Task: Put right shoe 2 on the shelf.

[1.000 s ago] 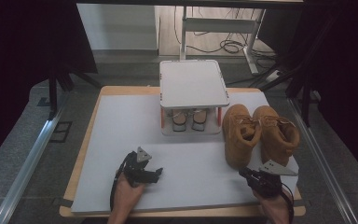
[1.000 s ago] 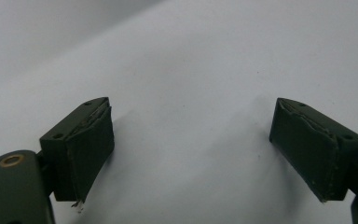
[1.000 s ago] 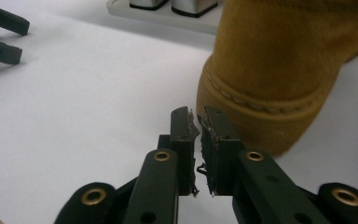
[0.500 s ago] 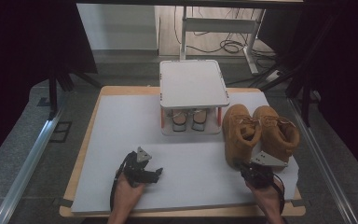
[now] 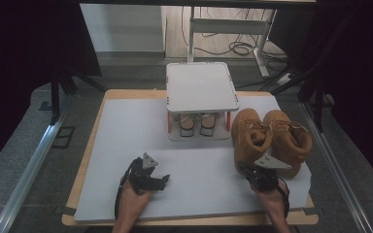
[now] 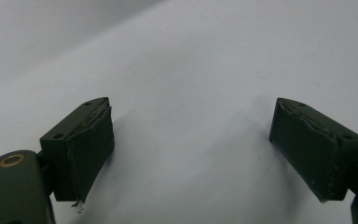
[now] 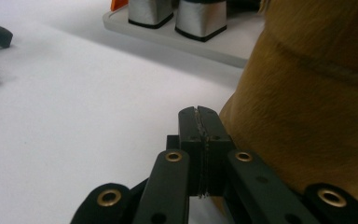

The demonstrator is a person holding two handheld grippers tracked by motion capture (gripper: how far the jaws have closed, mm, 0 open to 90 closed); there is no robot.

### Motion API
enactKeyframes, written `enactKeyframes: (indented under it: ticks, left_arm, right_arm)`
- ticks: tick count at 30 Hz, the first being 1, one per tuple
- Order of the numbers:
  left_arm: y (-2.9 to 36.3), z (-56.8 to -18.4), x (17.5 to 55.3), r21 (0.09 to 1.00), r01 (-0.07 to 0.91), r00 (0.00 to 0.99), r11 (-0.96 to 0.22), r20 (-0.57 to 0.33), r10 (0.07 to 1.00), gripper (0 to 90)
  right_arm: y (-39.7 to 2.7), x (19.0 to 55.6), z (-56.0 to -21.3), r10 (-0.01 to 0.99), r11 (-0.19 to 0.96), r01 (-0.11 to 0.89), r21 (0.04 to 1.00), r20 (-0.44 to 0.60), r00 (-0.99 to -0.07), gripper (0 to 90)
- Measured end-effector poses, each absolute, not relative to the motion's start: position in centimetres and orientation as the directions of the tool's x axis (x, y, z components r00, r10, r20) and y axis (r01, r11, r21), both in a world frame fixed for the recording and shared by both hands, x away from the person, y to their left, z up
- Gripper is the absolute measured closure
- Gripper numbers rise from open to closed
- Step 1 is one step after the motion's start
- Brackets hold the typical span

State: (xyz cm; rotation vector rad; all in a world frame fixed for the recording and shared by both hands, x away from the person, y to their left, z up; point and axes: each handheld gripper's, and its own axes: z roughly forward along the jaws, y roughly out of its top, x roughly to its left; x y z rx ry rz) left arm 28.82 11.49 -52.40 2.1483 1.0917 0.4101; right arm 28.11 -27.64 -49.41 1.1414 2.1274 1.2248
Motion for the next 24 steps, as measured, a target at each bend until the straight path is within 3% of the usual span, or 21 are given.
enactKeyframes:
  ticks: [24]
  left_arm:
    - [11.48,-52.40,28.81,0.697,0.586,0.598,-0.414,-0.026,0.801,13.5]
  right_arm:
    - [-27.89,27.77,-50.33,0.824,0.342,0.431,0.835,-0.046,-0.565,90.0]
